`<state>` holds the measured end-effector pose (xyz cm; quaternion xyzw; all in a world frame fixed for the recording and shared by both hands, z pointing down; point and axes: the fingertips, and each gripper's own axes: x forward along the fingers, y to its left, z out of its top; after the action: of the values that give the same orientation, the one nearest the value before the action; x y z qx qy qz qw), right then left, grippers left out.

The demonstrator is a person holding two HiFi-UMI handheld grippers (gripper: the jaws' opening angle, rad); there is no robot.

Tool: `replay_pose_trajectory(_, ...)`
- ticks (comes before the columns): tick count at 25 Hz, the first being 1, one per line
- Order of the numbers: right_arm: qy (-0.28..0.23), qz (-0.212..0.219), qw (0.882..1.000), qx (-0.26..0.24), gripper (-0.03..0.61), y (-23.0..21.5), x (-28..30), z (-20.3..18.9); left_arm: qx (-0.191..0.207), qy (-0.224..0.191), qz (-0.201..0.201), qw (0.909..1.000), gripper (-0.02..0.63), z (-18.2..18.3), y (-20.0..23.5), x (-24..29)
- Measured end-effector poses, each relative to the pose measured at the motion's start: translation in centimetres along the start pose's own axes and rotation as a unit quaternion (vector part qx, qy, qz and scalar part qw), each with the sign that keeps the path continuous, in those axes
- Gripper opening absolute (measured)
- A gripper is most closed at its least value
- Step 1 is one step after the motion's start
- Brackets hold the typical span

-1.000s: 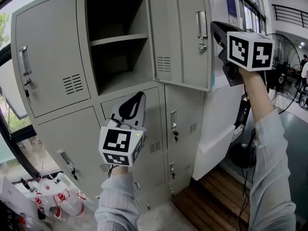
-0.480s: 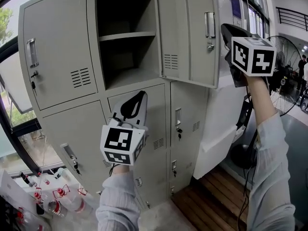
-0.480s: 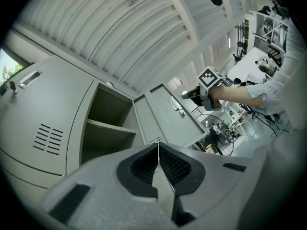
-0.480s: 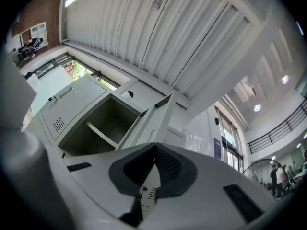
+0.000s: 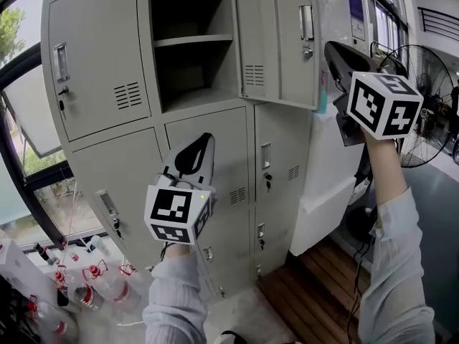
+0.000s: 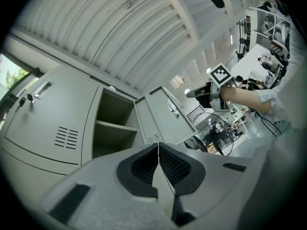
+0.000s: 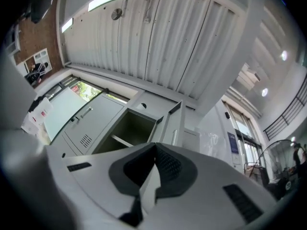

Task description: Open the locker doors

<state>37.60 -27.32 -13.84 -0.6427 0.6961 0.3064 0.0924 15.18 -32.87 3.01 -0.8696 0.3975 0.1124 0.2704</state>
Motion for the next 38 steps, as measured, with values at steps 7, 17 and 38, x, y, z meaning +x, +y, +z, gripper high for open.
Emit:
replay_pose_trajectory(7,-0.010,0.089,0.992,0.085,0.000,6.7,-2.2,-2.6,0.000,0.029,0.037,0.9989,0.012,-0.9,0.8,-5.1)
replay_pose_trajectory(17,0.021,0.180,0.970,0.159,0.000,16.0,-6.3,-10.0,-0.002,0.104,0.099,0.9896,0.012,-4.5,2.6,-15.2)
replay_pose_trajectory(38,0.159,0.227,0.924,0.264,0.000,31.1,-22.2,-24.7,-0.154,0.209,0.196,0.9456,0.012,-15.5,-2.2,-31.0)
